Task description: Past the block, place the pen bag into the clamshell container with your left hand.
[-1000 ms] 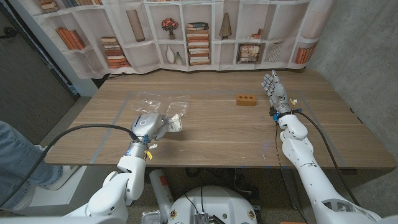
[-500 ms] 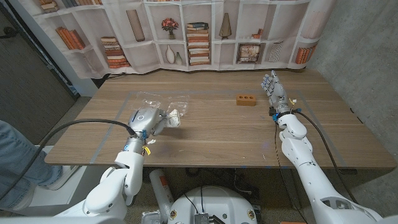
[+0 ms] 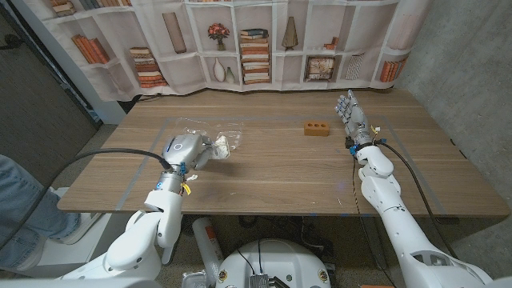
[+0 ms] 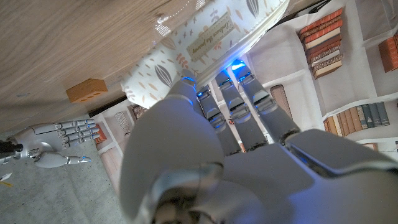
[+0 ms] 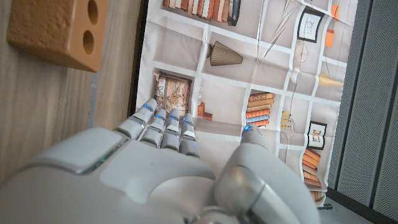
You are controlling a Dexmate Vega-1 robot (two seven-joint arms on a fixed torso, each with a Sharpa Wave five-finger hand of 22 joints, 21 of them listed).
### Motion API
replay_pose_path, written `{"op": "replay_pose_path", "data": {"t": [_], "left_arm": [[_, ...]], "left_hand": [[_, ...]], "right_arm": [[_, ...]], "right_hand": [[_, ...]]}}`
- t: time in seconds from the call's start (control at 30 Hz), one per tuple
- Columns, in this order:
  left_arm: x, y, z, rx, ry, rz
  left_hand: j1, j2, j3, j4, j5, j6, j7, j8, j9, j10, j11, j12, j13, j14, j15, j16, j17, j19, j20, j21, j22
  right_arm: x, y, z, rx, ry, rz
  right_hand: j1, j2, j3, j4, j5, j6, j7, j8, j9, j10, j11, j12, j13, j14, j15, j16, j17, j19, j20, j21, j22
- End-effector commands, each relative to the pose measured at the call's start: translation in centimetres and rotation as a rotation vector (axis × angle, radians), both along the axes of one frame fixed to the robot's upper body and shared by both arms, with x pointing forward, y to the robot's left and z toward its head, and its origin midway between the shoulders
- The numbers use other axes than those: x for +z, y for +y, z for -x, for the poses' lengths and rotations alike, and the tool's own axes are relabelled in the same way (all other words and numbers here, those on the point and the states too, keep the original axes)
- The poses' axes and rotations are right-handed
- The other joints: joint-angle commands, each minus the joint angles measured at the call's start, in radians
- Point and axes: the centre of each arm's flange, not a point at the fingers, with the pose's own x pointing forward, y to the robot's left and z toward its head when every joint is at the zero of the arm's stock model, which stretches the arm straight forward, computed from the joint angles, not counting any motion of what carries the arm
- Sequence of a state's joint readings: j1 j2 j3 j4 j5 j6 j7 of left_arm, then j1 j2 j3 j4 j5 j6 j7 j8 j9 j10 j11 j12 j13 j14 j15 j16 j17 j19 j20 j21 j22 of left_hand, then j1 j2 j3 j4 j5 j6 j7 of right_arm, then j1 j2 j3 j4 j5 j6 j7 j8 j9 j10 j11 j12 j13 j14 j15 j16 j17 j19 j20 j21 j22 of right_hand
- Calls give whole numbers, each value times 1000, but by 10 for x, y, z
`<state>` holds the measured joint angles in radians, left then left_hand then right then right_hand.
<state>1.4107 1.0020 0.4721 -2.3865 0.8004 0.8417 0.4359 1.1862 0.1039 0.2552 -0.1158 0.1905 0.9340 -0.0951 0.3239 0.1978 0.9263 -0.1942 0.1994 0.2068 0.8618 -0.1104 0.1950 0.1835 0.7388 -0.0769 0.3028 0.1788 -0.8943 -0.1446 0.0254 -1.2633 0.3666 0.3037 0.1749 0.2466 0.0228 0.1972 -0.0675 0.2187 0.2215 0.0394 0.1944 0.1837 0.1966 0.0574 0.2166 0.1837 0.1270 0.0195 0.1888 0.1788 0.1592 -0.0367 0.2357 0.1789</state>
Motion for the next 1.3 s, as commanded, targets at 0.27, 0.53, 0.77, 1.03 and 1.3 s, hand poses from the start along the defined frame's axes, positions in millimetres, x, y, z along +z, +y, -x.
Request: {"op": "replay_pose_path", "data": {"t": [0.27,0.53,0.77,1.03,1.3], "left_arm": [[15,10,0,2,-27,11],[21,15,-2,12,-49,17],[22,20,-2,7,-100,20],[27,26,-4,12,-118,21],[34,30,-9,17,-114,18]], "left_hand": [[9,0,8,-1,1,9,0,-4,1,2,0,-1,4,3,-108,-2,4,0,-29,-3,4],[10,-2,8,-2,1,12,-1,-4,1,3,-1,-1,4,2,-107,-3,4,-1,-29,-5,4],[9,-1,8,0,1,16,-2,-3,1,8,-1,1,4,6,-107,-2,5,0,-29,-5,5],[6,-4,7,1,0,19,-2,-3,1,9,-1,0,4,7,-107,-2,4,0,-28,-7,5],[5,-4,7,2,1,20,-2,-4,1,11,-1,0,4,8,-107,-2,5,-1,-28,-9,5]], "right_arm": [[-2,-1,-3,-1,6,-9],[-1,-1,-4,-3,5,-9],[-2,0,-4,-3,7,-14],[-3,0,-4,-3,11,-12],[-5,0,-4,-7,19,-10]], "right_hand": [[4,12,2,-8,-4,9,4,2,5,10,-1,-4,1,12,-4,-1,3,9,-18,-6,5],[4,12,1,-9,-4,9,4,2,5,10,0,-4,1,11,-3,-1,3,10,-17,-7,5],[4,12,1,-9,-4,9,4,1,5,10,-2,-4,1,12,-3,-1,3,10,-17,-8,5],[3,13,1,-9,-4,10,4,2,5,10,-1,-4,1,12,-4,-2,3,11,-17,-9,5],[3,13,0,-10,-5,10,5,1,5,12,1,-4,1,13,-3,-1,3,12,-17,-11,5]]}}
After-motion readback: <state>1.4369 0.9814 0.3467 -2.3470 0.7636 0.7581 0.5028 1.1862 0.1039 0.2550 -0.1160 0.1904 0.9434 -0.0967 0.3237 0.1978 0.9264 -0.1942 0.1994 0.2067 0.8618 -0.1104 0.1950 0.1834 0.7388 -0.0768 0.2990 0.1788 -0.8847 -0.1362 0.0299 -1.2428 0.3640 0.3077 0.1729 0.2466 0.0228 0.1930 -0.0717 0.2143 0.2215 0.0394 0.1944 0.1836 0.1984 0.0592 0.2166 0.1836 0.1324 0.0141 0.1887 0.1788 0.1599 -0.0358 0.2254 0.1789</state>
